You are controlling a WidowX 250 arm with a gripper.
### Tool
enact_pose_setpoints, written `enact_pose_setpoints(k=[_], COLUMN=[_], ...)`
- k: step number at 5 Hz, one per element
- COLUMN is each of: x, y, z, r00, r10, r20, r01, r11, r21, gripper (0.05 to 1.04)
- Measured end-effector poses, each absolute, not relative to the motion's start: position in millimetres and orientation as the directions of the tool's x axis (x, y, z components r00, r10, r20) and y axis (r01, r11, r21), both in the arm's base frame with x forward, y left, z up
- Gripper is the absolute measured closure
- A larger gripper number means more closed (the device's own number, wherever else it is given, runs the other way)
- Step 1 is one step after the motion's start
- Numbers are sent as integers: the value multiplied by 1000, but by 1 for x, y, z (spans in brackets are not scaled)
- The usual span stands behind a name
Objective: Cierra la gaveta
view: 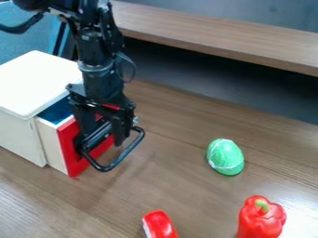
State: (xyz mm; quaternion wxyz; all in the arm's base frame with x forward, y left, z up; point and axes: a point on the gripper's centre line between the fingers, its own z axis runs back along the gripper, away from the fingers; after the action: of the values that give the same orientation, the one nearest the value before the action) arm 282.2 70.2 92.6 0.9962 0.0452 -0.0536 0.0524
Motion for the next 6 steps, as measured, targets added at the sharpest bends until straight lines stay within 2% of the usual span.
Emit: enact_pose_setpoints(k=[3,6], x=[282,277], y=[90,110], z=[94,90], r00=[987,987], r10=[102,121], r20=[121,108], r01=[-123,-142], r11=[976,968], r21=[181,206], gripper=[85,85])
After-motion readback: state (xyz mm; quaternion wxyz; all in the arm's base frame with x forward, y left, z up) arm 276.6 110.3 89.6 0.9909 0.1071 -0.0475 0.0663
